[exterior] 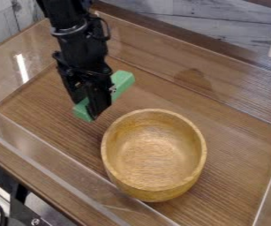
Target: Remove the green block from inside the brown bowl and put it on the table
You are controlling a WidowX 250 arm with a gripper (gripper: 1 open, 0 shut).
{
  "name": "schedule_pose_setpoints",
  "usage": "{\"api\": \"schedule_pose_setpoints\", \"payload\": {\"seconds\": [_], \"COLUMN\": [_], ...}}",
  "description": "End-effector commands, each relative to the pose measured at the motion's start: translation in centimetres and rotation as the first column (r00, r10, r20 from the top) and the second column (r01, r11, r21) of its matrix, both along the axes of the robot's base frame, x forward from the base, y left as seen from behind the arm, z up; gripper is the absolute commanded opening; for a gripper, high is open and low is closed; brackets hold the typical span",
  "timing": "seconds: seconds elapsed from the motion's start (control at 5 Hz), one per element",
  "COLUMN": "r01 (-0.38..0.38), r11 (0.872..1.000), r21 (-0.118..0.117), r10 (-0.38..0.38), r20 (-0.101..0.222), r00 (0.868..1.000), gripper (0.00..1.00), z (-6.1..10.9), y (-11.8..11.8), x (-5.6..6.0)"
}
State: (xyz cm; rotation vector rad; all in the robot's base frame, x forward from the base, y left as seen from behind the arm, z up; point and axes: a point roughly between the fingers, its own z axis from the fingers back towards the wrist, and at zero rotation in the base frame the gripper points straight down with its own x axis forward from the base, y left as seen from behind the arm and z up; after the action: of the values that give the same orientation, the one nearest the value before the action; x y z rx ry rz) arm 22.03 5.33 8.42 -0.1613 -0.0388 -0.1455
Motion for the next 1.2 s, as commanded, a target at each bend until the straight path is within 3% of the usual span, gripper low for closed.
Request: {"api": "schedule_pose_setpoints", "payload": {"seconds": [0.0, 1.0], "r01": [0.011, -0.007], "r11": [1.0, 1.0], "r21": [0.024, 0.009], "r10": [-0.012, 0.007], "r20": [0.046, 0.037], "r00": [0.999, 0.999], "gripper": [0.0, 0.0], "z": [0.49, -0.08], "y": [0.02, 0.7], "x": [0.65, 1.16]}}
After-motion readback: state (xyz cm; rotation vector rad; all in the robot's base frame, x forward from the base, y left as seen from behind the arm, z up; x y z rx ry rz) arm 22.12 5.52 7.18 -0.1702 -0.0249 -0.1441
